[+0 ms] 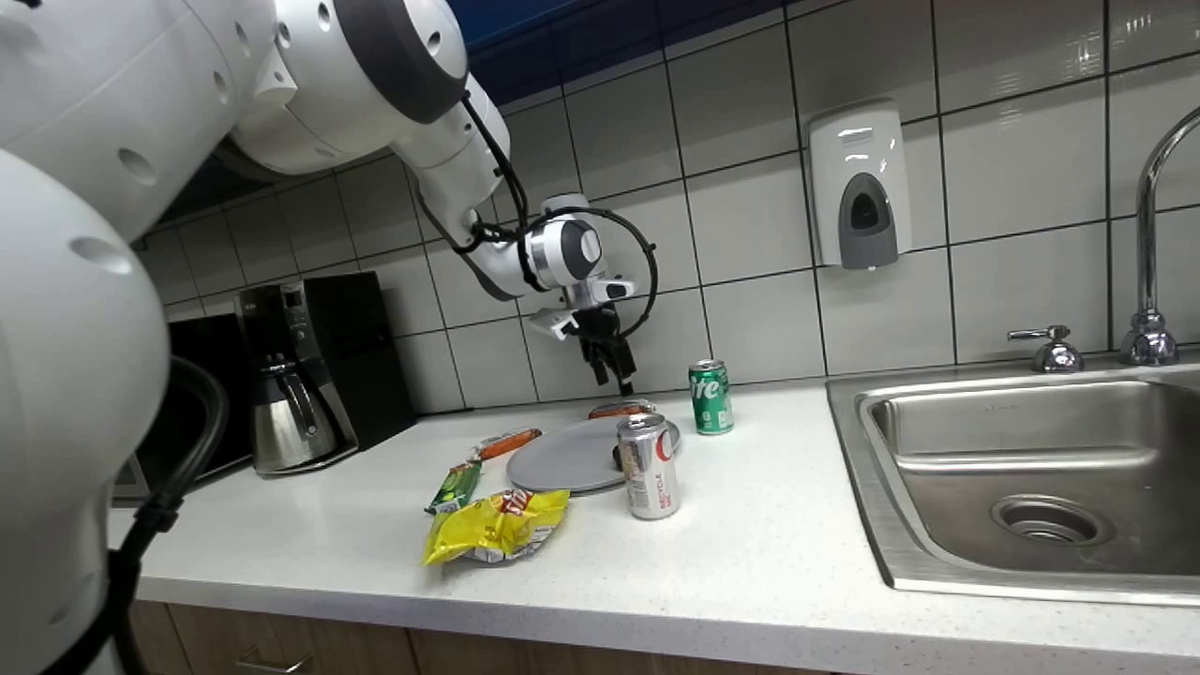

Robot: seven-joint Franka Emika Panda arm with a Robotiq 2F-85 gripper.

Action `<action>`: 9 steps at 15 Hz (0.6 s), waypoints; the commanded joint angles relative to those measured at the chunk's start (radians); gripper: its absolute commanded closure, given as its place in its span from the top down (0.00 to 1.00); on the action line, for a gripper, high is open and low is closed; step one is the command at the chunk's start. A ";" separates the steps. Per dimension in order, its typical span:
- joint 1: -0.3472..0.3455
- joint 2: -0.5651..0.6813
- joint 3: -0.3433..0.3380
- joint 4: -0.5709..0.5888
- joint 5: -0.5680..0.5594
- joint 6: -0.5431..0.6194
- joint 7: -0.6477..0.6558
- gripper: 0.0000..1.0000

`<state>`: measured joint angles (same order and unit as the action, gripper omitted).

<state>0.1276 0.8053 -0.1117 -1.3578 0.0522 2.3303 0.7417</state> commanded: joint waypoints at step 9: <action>0.024 0.027 -0.022 0.045 -0.004 -0.038 0.151 1.00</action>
<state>0.1363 0.8144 -0.1179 -1.3559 0.0517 2.3301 0.8252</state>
